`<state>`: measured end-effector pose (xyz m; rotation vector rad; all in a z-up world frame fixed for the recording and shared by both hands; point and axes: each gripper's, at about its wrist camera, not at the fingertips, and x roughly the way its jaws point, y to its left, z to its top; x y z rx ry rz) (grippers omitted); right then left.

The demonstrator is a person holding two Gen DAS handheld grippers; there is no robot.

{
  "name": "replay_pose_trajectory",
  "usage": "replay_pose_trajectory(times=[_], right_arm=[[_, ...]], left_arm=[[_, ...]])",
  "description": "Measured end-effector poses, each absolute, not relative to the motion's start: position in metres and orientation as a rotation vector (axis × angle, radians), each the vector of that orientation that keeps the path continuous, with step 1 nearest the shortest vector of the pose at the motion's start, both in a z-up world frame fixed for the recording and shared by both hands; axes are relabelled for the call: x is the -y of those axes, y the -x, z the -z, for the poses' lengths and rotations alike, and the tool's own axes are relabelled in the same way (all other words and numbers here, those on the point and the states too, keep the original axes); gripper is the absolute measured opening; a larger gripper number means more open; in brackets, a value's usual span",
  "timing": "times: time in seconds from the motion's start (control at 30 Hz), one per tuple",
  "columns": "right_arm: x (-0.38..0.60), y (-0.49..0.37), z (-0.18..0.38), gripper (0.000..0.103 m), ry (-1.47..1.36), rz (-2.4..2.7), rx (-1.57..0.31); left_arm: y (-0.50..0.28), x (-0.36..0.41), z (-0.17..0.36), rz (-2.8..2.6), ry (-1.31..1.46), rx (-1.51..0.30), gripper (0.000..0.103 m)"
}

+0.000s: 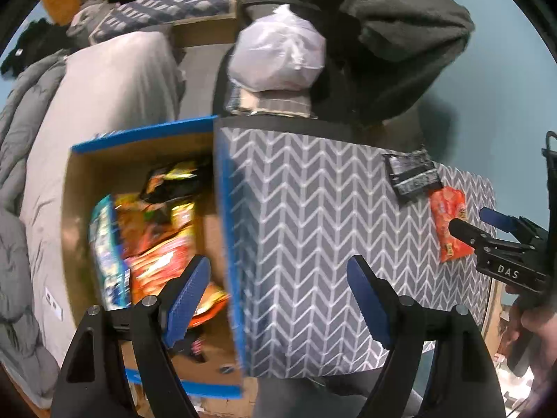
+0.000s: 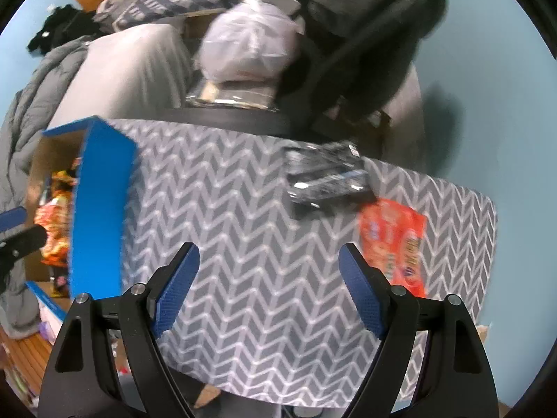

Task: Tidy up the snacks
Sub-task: 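Move both tools back toward the black pack and red bag on the table, then grasp the red-orange cracker bag with right tool while left grasps black pack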

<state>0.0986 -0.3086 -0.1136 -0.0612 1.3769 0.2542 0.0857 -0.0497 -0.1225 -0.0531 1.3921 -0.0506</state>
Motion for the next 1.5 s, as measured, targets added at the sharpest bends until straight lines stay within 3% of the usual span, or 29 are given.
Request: replay_pose_trajectory(times=[0.57,1.37,1.43,1.5], right_arm=[[0.431,-0.108,0.185,0.082,0.017,-0.129,-1.466],[0.425,-0.126,0.257,0.081,0.110,-0.164,-1.536],[0.428,-0.126,0.258,0.078,0.082,-0.153,-1.533],[0.432,-0.125,0.256,0.066,0.075,-0.138,-1.523]], left_arm=[[-0.132,0.165,0.169,0.245,-0.132,-1.403,0.082],[-0.186,0.252,0.228,0.460,-0.344,-1.369,0.082],[-0.191,0.261,0.232,0.497,-0.374,-1.367,0.082],[-0.195,0.270,0.236,0.536,-0.412,-1.363,0.082]])
